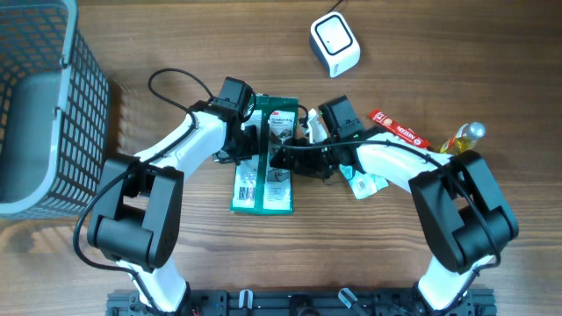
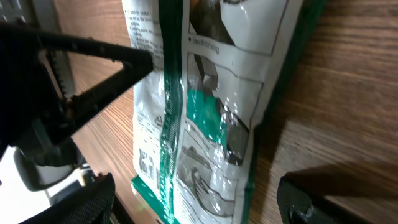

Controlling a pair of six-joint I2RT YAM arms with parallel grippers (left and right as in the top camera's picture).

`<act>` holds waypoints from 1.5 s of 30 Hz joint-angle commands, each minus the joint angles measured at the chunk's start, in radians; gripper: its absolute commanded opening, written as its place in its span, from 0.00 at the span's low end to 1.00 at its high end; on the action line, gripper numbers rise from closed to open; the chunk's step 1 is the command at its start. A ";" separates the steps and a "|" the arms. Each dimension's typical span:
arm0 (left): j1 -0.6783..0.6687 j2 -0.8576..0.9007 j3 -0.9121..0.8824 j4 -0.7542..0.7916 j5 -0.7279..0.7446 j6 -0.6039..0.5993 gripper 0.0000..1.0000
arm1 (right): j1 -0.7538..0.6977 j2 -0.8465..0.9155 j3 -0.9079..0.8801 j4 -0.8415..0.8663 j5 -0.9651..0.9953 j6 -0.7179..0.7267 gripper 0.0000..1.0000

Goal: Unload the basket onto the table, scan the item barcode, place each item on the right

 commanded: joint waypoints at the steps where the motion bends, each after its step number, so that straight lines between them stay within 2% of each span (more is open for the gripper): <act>1: -0.005 0.015 -0.021 -0.010 -0.025 0.012 0.07 | 0.003 0.101 -0.026 0.000 0.097 0.068 0.86; 4: -0.005 0.015 -0.021 -0.023 -0.035 0.002 0.04 | 0.003 0.102 -0.026 0.006 0.094 0.086 0.86; 6: -0.005 0.015 -0.021 -0.044 -0.103 -0.063 0.04 | 0.004 0.102 -0.026 0.019 0.093 0.094 0.86; 10: -0.005 0.015 -0.021 -0.057 -0.119 -0.071 0.04 | 0.010 0.102 -0.026 0.031 0.093 0.092 0.86; 13: 0.002 0.015 -0.021 -0.087 -0.164 -0.127 0.04 | 0.014 0.102 -0.026 0.032 0.093 0.090 0.86; 21: 0.051 0.015 -0.021 -0.125 -0.165 -0.146 0.04 | 0.014 0.102 -0.026 0.035 0.093 0.090 0.86; 32: 0.048 0.015 -0.021 -0.123 -0.151 -0.145 0.05 | 0.017 0.102 -0.026 0.040 0.106 0.090 0.86; 41: 0.048 0.015 -0.021 -0.123 -0.151 -0.145 0.05 | 0.139 0.103 -0.026 0.108 0.143 0.165 0.86; 45: 0.048 0.015 -0.021 -0.123 -0.151 -0.144 0.04 | 0.183 0.134 -0.026 0.187 0.142 0.211 0.79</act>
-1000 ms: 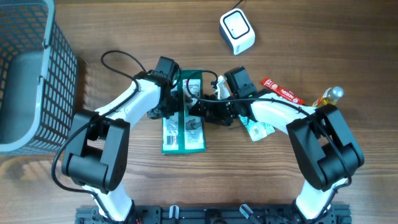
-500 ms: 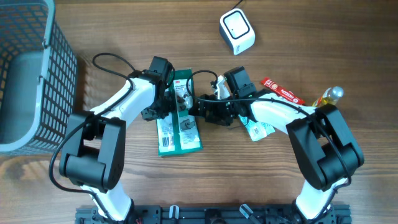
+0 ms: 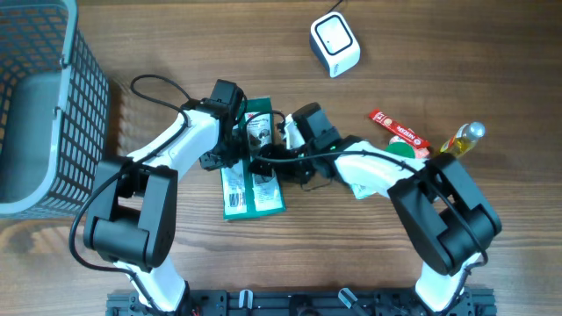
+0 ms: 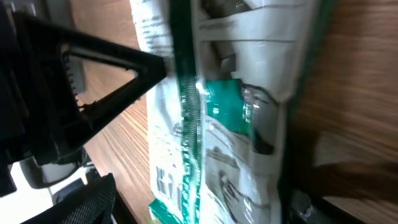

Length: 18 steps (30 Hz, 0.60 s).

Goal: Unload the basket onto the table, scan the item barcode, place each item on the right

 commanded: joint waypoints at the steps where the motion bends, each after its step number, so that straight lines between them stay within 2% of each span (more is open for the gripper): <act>1: 0.006 0.020 -0.022 -0.005 -0.031 -0.013 0.04 | 0.043 0.117 -0.037 0.050 0.092 0.064 0.78; 3: 0.006 0.020 -0.022 -0.006 -0.031 -0.013 0.04 | 0.044 0.154 -0.037 0.100 0.076 0.080 0.75; 4: 0.006 0.020 -0.022 -0.006 -0.031 -0.013 0.04 | 0.041 0.169 -0.037 0.119 0.068 0.090 0.68; 7: 0.006 0.020 -0.022 -0.010 -0.031 -0.009 0.04 | 0.030 0.192 -0.037 0.154 0.039 0.090 0.34; 8: 0.006 0.020 -0.022 -0.010 -0.031 -0.003 0.05 | 0.029 0.192 -0.037 0.154 0.039 0.089 0.31; 12: 0.006 0.020 -0.022 -0.010 -0.031 0.010 0.05 | 0.027 0.192 -0.037 0.150 0.039 0.090 0.29; 14: 0.006 0.020 -0.022 -0.009 -0.031 0.010 0.05 | 0.027 0.192 -0.037 0.147 0.039 0.089 0.20; 18: 0.031 -0.012 0.014 -0.035 -0.027 0.014 0.04 | 0.027 0.192 -0.037 0.148 0.040 0.087 0.11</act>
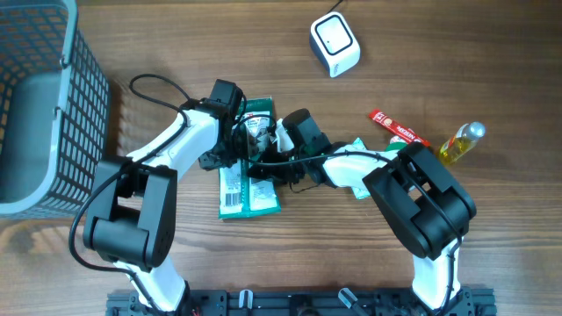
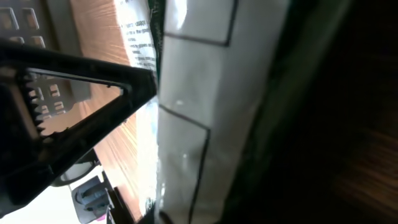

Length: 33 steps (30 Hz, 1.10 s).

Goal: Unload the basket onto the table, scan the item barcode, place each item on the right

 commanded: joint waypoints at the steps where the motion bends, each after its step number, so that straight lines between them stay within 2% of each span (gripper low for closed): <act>1: 0.037 -0.032 0.026 -0.032 -0.013 0.010 0.05 | 0.004 0.071 -0.040 -0.029 0.078 -0.001 0.09; 3: 0.071 -0.114 0.055 -0.021 0.026 0.039 0.08 | 0.004 0.071 -0.040 -0.027 0.081 -0.002 0.04; 8: 0.161 -0.299 0.064 -0.006 0.020 0.040 0.16 | 0.004 0.071 -0.040 -0.027 0.080 -0.026 0.04; 9: 0.181 -0.314 0.063 -0.006 0.007 0.040 0.18 | 0.004 0.071 -0.040 -0.027 0.080 -0.026 0.04; 11: 0.224 -0.323 0.063 -0.011 -0.018 0.040 0.32 | 0.004 0.071 -0.040 -0.027 0.077 -0.024 0.04; 15: 0.281 -0.301 0.058 -0.016 -0.021 0.108 0.35 | 0.004 0.071 -0.040 -0.027 0.077 -0.024 0.04; 16: 0.290 -0.296 0.058 -0.016 -0.024 0.114 0.46 | 0.004 0.071 -0.040 -0.027 0.077 -0.024 0.04; 18: 0.305 -0.287 0.058 -0.018 -0.025 0.110 1.00 | 0.004 0.071 -0.040 -0.027 0.078 -0.026 0.04; 23: 0.306 -0.287 0.058 -0.017 -0.025 0.111 1.00 | 0.004 0.071 -0.040 -0.023 0.081 -0.029 0.04; 27: 0.306 -0.287 0.058 -0.017 -0.025 0.111 1.00 | -0.007 0.047 -0.023 -0.023 0.040 -0.154 0.04; 29: 0.306 -0.287 0.058 -0.017 -0.025 0.111 1.00 | -0.028 -0.017 0.016 -0.097 0.051 -0.275 0.05; 33: 0.306 -0.287 0.058 -0.017 -0.025 0.111 1.00 | -0.066 -0.223 0.179 -0.389 0.211 -0.569 0.04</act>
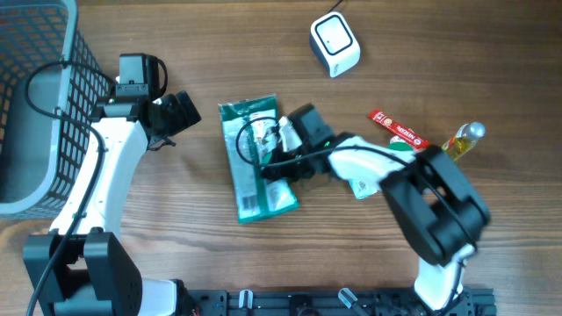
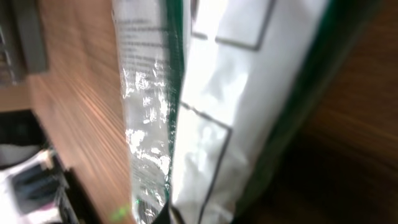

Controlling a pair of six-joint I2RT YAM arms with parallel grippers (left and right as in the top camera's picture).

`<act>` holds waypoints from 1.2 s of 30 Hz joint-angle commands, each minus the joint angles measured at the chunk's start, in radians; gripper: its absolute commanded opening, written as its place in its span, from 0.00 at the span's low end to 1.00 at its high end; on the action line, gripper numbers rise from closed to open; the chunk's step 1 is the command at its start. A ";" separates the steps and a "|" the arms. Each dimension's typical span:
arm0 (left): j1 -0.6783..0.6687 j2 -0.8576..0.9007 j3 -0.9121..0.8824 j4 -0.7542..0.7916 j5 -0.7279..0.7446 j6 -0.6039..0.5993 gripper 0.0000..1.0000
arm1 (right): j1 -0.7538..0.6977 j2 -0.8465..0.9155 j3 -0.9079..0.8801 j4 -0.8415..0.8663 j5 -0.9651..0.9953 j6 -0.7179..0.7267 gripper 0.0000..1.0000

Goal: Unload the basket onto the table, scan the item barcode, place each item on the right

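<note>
A green and white packet [image 1: 255, 158] lies tilted on the wood table in the overhead view, printed back upward. My right gripper [image 1: 276, 164] sits at its right edge, shut on the packet. The right wrist view is filled by the packet [image 2: 205, 112] very close up. Only a dark fingertip [image 2: 166, 216] shows at the bottom edge. The white scanner [image 1: 335, 44] stands at the back of the table, well apart from the packet. My left gripper [image 1: 182, 112] is off to the left near the basket, open and holding nothing.
A grey wire basket [image 1: 39, 105] fills the left edge. To the right of my right arm lie a red packet [image 1: 397, 128], a yellow bottle [image 1: 463, 140] and a small white and green sachet [image 1: 364, 183].
My left gripper has let go of the packet and drawn back to the upper left by the basket. The packet lies tilted further and a little to the right, held only by my right gripper.
Both grippers were at the packet, left on its left side, right open round its right edge. The packet then lay further left with my right gripper closer in. Now my right gripper alone holds it and my left arm is away.
</note>
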 commanded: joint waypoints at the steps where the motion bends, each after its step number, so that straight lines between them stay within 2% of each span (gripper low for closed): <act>1: 0.003 0.010 -0.002 0.000 -0.012 0.020 1.00 | -0.027 -0.195 0.196 -0.149 0.206 -0.362 0.04; 4: 0.003 0.010 -0.002 0.000 -0.012 0.020 1.00 | -0.040 -0.243 0.353 -0.315 0.251 -0.530 0.04; 5: 0.003 0.010 -0.002 0.000 -0.012 0.020 1.00 | -0.053 -0.245 0.455 -0.414 0.254 -0.592 0.04; 9: 0.004 0.010 -0.002 0.000 -0.012 0.020 1.00 | -0.137 -0.228 0.808 -0.689 0.266 -0.679 0.04; 11: 0.003 0.010 -0.002 0.000 -0.012 0.020 1.00 | -0.167 -0.224 0.930 -0.783 0.289 -0.792 0.04; 15: 0.003 0.010 -0.002 0.000 -0.012 0.020 1.00 | -0.170 -0.201 0.930 -0.837 0.415 -0.964 0.04; 19: 0.003 0.010 -0.002 0.000 -0.012 0.020 1.00 | -0.171 -0.099 0.927 -0.757 0.584 -1.119 0.04; 23: 0.003 0.010 -0.002 0.000 -0.012 0.020 1.00 | -0.171 0.027 0.927 -0.608 0.797 -1.228 0.04; 29: 0.003 0.010 -0.002 0.000 -0.012 0.020 1.00 | -0.171 0.193 0.927 -0.332 1.039 -1.259 0.04; 33: 0.003 0.010 -0.002 0.000 -0.012 0.020 1.00 | -0.171 0.256 0.927 -0.140 1.070 -1.263 0.04; 36: 0.003 0.010 -0.002 0.000 -0.012 0.020 1.00 | -0.168 0.296 0.927 -0.062 1.069 -1.275 0.04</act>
